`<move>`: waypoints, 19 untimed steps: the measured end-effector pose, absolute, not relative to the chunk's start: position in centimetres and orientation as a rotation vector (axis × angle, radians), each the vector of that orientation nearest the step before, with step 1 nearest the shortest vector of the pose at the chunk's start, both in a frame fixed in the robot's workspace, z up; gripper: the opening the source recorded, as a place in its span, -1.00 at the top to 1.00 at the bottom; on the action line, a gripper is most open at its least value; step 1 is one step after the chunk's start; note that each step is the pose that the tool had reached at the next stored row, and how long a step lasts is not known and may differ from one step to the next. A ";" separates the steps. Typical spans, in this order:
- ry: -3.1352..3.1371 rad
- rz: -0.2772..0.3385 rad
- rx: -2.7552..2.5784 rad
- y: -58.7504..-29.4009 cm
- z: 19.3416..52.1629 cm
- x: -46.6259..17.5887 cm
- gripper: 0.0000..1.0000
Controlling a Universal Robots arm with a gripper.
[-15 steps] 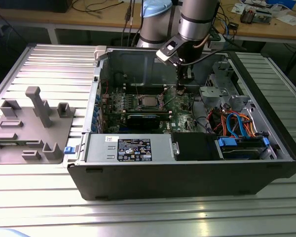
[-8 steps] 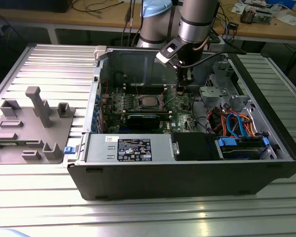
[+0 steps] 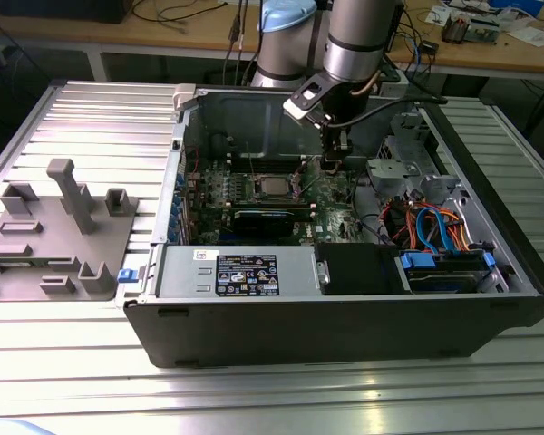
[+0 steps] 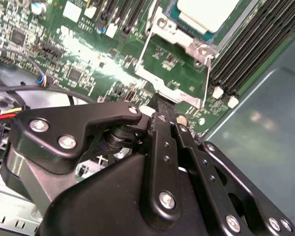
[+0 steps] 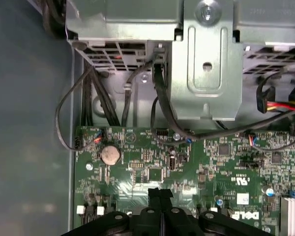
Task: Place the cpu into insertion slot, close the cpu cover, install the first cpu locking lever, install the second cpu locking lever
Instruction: 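Close the cpu cover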
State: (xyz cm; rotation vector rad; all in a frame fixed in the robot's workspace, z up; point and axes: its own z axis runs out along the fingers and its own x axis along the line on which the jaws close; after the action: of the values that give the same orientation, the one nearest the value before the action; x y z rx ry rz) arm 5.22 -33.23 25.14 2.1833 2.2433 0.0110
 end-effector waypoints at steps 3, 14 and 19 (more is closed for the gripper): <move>2.243 0.011 2.183 -33.2 25.1 5.0 0.79; 2.243 0.011 2.183 -33.2 25.1 4.4 0.79; 2.243 0.011 2.183 -33.2 25.1 3.8 0.79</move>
State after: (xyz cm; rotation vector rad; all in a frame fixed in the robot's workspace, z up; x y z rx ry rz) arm 3.79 -33.23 25.14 2.1833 2.2432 0.0110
